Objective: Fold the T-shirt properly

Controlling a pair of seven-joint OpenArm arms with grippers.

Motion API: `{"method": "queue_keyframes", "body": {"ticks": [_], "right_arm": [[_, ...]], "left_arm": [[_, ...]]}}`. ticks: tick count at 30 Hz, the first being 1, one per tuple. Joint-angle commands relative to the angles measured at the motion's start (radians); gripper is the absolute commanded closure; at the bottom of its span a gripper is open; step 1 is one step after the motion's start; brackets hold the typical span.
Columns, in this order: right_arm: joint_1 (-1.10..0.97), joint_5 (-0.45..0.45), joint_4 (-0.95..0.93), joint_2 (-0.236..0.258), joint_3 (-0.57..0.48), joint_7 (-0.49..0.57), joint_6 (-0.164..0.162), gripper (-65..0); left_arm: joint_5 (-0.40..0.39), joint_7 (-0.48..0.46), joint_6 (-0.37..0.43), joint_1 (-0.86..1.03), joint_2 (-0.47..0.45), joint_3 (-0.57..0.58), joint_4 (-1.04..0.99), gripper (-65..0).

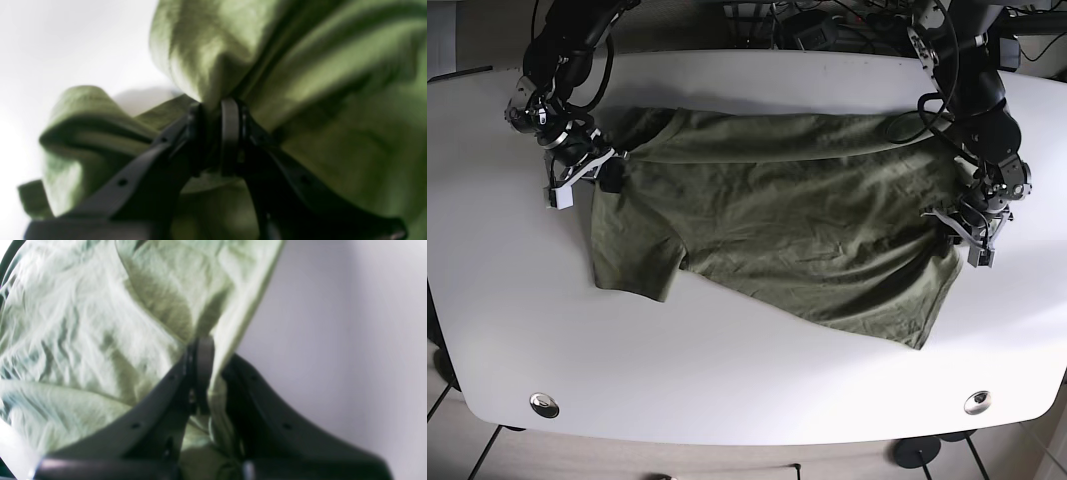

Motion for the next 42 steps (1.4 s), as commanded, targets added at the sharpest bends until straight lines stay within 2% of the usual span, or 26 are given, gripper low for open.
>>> {"method": "queue_keyframes", "body": {"ticks": [1,4,8,10,11,13,15,16,19,25,32,35,39,42], "right_arm": [[-0.001,-0.013,0.014,0.009,0.0,-0.01,0.002,-2.9],[-0.001,-0.013,0.014,0.009,0.0,-0.01,0.002,-2.9],[-0.001,-0.013,0.014,0.009,-0.012,-0.01,0.002,-2.9],[-0.002,-0.013,0.014,0.009,-0.047,-0.005,0.002,-2.9],[-0.004,-0.013,0.014,0.009,-0.06,-0.005,0.002,-2.9],[-0.004,-0.013,0.014,0.009,-0.06,-0.005,0.002,-2.9],[-0.002,-0.013,0.014,0.009,-0.06,-0.005,0.002,-2.9],[-0.001,-0.013,0.013,0.009,-0.06,-0.005,0.002,-2.9],[0.001,-0.012,0.014,0.009,-0.06,-0.005,0.002,-2.9],[0.001,-0.013,0.01,0.009,-0.058,-0.003,0.002,-2.9],[0.001,-0.013,0.01,0.009,-0.055,-0.002,0.002,-2.9],[0.001,-0.012,0.014,0.009,-0.055,-0.002,0.002,-2.9],[0.001,-0.013,0.01,0.009,-0.055,-0.002,0.002,-2.9],[0.001,-0.013,0.011,0.009,-0.055,-0.002,0.002,-2.9]], "left_arm": [[0.023,0.068,-0.004,0.077,0.016,-0.008,0.12,-4.7],[0.025,0.122,-0.005,0.234,0.041,-0.009,0.327,-4.4],[0.023,0.125,-0.005,0.312,0.042,-0.009,0.462,-6.9],[0.023,0.125,-0.005,0.317,0.042,-0.009,0.513,-15.1],[0.023,0.125,-0.005,0.317,0.042,-0.008,0.546,-22.5],[0.025,0.128,-0.004,0.311,0.042,-0.006,0.582,-32.5],[0.023,0.166,-0.001,0.289,0.041,-0.008,0.588,-42.6],[0.023,0.19,-0.002,0.257,0.041,-0.012,0.588,-45.3],[0.022,0.254,-0.004,0.168,0.042,-0.101,0.574,-45.7],[-0.032,0.263,-0.004,-0.01,0.012,-0.185,0.364,-45.7],[-0.052,0.237,-0.005,-0.185,-0.053,-0.196,0.028,-45.7],[-0.113,0.197,-0.005,-0.202,-0.059,-0.189,-0.089,-45.7],[-0.181,0.199,-0.005,-0.219,-0.074,-0.182,-0.193,-45.7],[-0.224,0.202,-0.005,-0.217,-0.074,-0.109,-0.219,-45.7]]}}
